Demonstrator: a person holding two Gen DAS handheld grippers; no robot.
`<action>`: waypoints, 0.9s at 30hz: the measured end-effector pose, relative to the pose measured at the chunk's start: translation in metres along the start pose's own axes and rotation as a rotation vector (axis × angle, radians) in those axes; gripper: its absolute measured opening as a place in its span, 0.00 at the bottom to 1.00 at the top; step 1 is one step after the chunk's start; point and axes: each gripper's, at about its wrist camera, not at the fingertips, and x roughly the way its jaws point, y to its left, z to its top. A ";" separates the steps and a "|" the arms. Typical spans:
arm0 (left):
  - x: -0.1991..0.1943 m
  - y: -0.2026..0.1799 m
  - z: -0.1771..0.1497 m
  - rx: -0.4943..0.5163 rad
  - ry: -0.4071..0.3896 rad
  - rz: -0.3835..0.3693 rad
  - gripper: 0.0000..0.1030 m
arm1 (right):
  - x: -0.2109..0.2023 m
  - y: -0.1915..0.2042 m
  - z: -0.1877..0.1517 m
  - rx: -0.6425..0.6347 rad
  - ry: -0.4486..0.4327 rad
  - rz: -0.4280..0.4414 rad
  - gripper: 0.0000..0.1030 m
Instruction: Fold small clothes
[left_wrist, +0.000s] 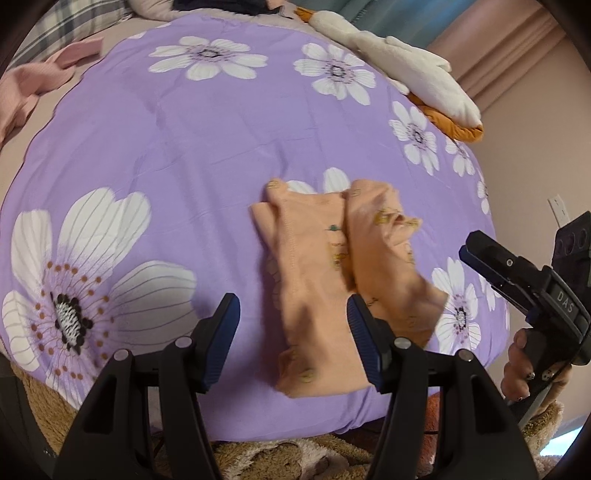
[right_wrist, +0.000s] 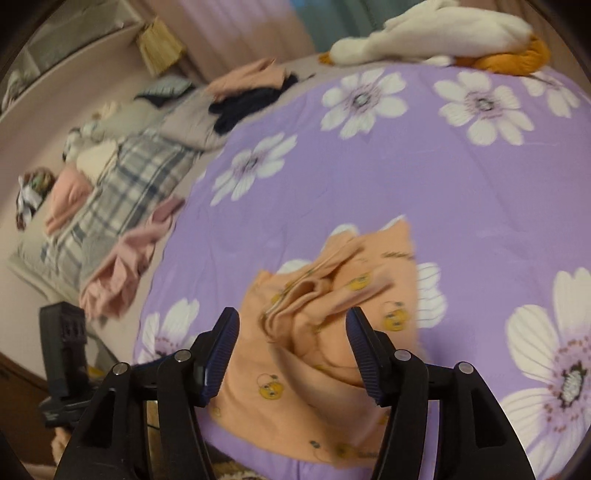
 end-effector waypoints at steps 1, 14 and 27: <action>0.001 -0.006 0.002 0.015 0.000 -0.013 0.59 | -0.002 -0.003 0.000 0.007 -0.008 -0.012 0.58; 0.061 -0.081 0.041 0.181 0.107 -0.078 0.61 | -0.001 -0.062 -0.031 0.140 0.062 -0.094 0.58; 0.107 -0.044 0.051 0.176 0.151 0.108 0.58 | 0.005 -0.075 -0.033 0.144 0.069 -0.162 0.58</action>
